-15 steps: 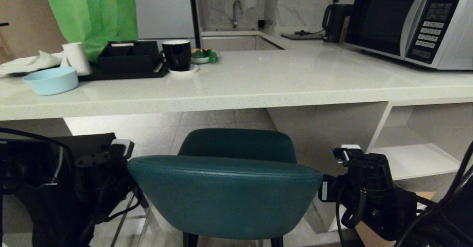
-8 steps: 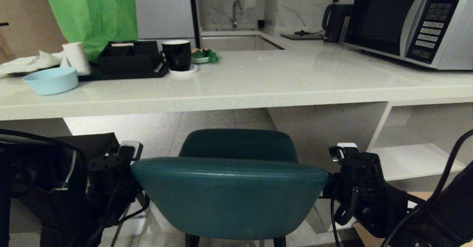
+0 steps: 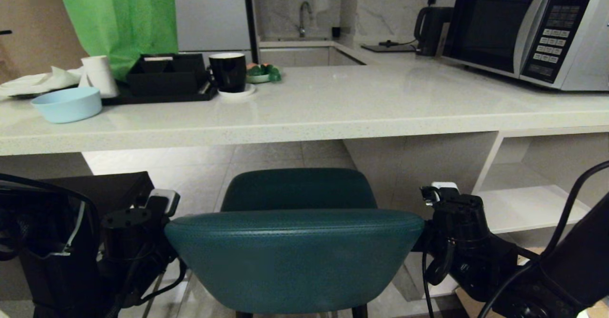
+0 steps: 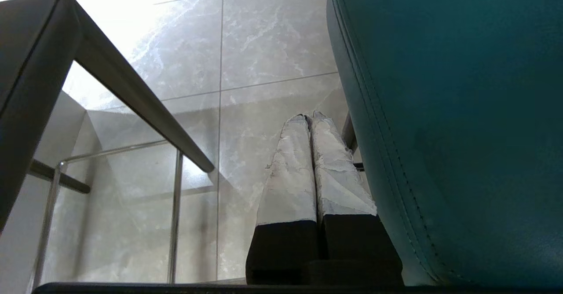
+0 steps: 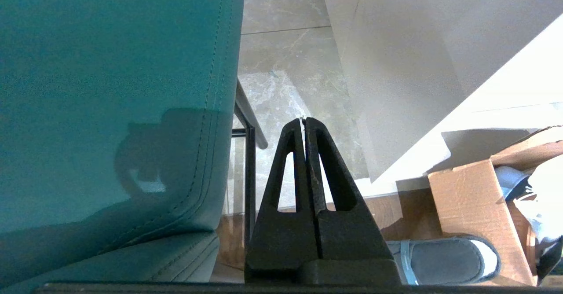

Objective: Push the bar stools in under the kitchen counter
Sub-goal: Pull the blue chair out from under the dining table

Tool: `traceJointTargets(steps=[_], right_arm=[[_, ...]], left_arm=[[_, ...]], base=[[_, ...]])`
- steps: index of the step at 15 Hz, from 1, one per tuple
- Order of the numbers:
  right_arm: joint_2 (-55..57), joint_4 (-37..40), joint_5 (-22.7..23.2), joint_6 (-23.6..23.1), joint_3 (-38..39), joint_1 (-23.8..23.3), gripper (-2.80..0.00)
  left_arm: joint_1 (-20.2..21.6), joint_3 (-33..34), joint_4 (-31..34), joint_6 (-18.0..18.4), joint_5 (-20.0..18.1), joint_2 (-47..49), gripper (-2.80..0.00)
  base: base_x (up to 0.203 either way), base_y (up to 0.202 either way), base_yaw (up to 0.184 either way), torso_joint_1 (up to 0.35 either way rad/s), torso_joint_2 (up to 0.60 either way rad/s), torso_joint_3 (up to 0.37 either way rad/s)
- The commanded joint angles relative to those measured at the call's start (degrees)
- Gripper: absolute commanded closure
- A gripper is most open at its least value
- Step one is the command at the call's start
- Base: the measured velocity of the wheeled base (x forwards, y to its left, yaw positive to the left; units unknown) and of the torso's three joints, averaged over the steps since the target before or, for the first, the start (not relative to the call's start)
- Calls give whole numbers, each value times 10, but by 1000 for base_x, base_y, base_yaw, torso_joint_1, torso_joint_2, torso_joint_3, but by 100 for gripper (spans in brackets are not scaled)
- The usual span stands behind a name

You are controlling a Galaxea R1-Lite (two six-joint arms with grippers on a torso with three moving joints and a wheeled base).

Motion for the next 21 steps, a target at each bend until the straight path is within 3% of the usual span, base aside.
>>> traceJointTargets(steps=[1, 8, 21], right_arm=[[3, -1, 0, 1, 4, 1, 0], [0, -1, -1, 0, 2, 7, 0], [-6, -1, -1, 0, 1, 11, 0]], left_arm=[[0, 2, -7, 0, 2, -3, 0], [-23, 2, -7, -1, 27, -4, 0], [-65, -1, -7, -5, 65, -5, 0]], base=[[0, 0, 0, 0, 0, 0], [-9, 0, -1, 2, 1, 0], [-191, 0, -1, 3, 1, 2]])
